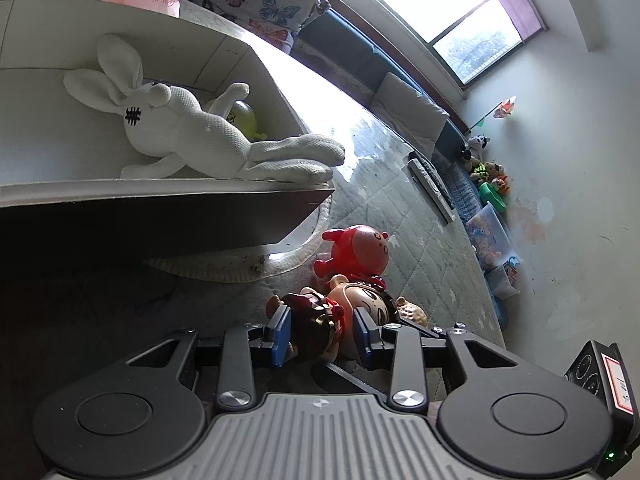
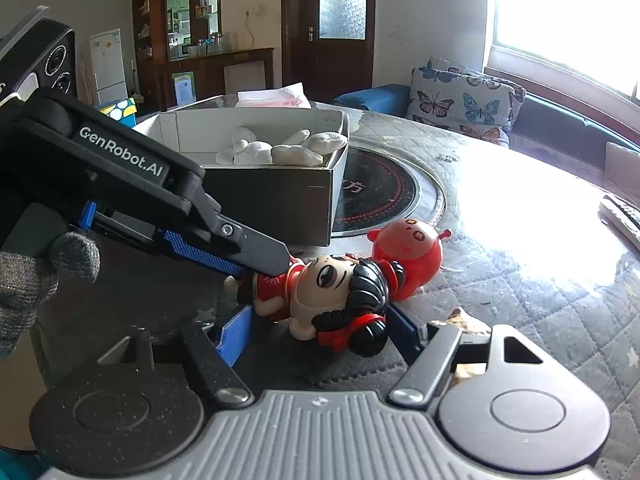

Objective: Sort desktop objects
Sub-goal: 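Move the left gripper to the red-haired doll figure and grasp it, then lift the doll figure with the left gripper and carry it over the box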

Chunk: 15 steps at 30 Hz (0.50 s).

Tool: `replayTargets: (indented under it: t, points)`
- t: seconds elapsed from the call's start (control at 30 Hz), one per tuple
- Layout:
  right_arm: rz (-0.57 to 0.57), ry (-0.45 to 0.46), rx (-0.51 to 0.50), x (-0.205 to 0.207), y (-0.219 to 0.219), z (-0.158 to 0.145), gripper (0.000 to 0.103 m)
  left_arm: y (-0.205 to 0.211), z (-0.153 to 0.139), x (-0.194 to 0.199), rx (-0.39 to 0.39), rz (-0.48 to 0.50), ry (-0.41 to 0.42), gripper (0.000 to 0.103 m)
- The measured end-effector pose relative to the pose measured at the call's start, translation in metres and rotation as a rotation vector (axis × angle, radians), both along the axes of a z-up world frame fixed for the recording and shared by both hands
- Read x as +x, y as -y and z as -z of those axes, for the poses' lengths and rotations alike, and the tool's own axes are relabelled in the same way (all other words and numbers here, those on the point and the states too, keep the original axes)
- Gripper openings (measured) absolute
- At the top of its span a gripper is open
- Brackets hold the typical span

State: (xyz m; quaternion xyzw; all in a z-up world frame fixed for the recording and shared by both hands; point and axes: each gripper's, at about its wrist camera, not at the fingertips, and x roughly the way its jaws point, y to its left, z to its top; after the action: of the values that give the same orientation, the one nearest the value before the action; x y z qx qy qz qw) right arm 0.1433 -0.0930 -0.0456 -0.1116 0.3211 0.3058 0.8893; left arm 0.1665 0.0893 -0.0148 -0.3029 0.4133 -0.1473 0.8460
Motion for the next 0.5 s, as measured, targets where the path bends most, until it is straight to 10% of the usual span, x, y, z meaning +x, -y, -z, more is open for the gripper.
replayTargets:
  t: [0.5]
  points:
    - [0.032, -0.043, 0.062, 0.008, 0.019, -0.006, 0.053, 0.001, -0.001, -0.001, 0.003, 0.005, -0.005, 0.037]
